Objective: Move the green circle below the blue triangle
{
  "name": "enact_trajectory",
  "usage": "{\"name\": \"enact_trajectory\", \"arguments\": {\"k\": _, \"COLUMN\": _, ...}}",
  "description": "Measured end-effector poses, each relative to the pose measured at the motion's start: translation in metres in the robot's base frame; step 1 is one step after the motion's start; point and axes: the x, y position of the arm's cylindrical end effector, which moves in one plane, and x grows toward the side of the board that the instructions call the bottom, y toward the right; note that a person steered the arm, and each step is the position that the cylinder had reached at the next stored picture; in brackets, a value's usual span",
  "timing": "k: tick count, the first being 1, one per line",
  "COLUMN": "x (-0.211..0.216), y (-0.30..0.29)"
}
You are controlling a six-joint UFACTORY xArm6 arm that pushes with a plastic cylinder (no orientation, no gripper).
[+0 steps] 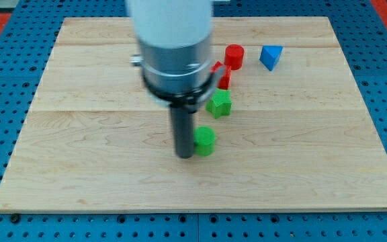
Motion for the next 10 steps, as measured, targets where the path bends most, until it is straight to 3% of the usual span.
{"name": "enact_trajectory", "arguments": {"k": 1, "x": -0.006, "y": 0.085}}
{"name": "enact_trajectory", "arguments": {"k": 2, "x": -0.029, "y": 0.118}}
{"name": "enact_trajectory", "arguments": {"k": 5, "x": -0.096, "y": 0.144}}
{"name": "enact_trajectory", "arguments": {"k": 6, "x": -0.071, "y": 0.171}}
{"name": "enact_trajectory", "arguments": {"k": 9, "x": -0.077, "y": 0.073}}
{"name": "enact_trajectory", "arguments": {"k": 10, "x": -0.107, "y": 0.076}}
